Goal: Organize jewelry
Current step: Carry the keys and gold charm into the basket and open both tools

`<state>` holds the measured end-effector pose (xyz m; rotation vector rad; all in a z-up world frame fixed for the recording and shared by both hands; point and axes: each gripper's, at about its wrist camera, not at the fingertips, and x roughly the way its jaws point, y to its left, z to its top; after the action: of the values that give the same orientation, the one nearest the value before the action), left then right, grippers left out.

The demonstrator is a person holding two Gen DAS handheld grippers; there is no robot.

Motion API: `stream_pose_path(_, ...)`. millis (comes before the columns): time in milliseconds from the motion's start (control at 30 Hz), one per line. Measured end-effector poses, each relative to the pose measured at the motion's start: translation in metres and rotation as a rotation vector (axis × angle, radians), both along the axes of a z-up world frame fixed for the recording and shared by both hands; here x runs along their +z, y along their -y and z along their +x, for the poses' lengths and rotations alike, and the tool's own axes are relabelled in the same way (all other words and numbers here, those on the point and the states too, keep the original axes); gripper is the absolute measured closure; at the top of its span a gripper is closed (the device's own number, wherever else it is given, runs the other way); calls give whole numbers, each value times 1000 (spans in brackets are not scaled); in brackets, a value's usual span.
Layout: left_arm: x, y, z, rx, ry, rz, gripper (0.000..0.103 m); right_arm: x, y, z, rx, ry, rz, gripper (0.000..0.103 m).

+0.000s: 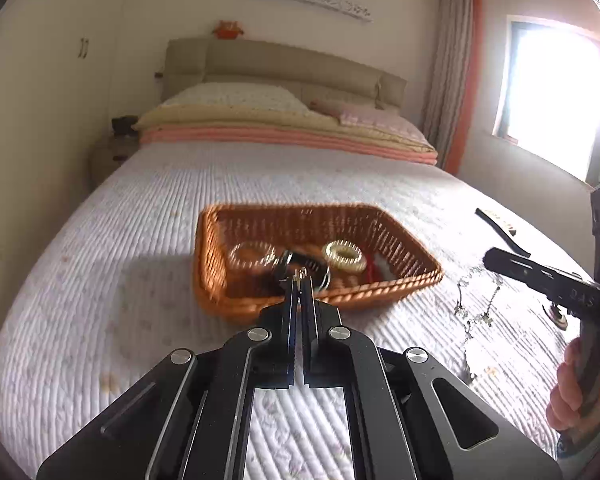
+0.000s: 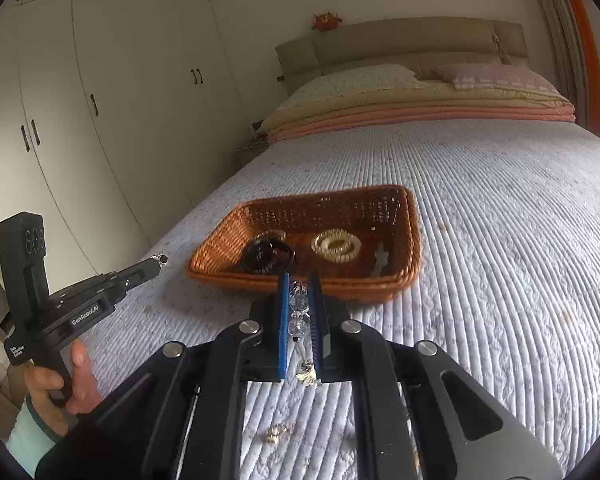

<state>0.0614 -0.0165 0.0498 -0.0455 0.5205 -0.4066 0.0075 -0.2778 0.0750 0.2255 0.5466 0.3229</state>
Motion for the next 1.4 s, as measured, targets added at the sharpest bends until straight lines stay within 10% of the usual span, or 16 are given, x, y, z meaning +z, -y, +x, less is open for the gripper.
stream_pose_path(367,22,33,69,-31,16,-2,103,41,-9,91,-27,39,-9,95)
stream_pose_path(767,-37,50,144,-40,-187,4,103,-22,-22,191,-37,-222,-21,95)
stream_pose_path(1033,-49,56,143,-44,-214,29,101,-54,-19,199,-34,-313,5,94)
stream_pose_path(1167,-36,53,124,-55,-183,7,66,-48,-20,190,-44,-317,-20,65)
stream_pose_path(1400,8,31,57,-67,-89,-61,61,-5,-12,129,-28,-219,-45,58)
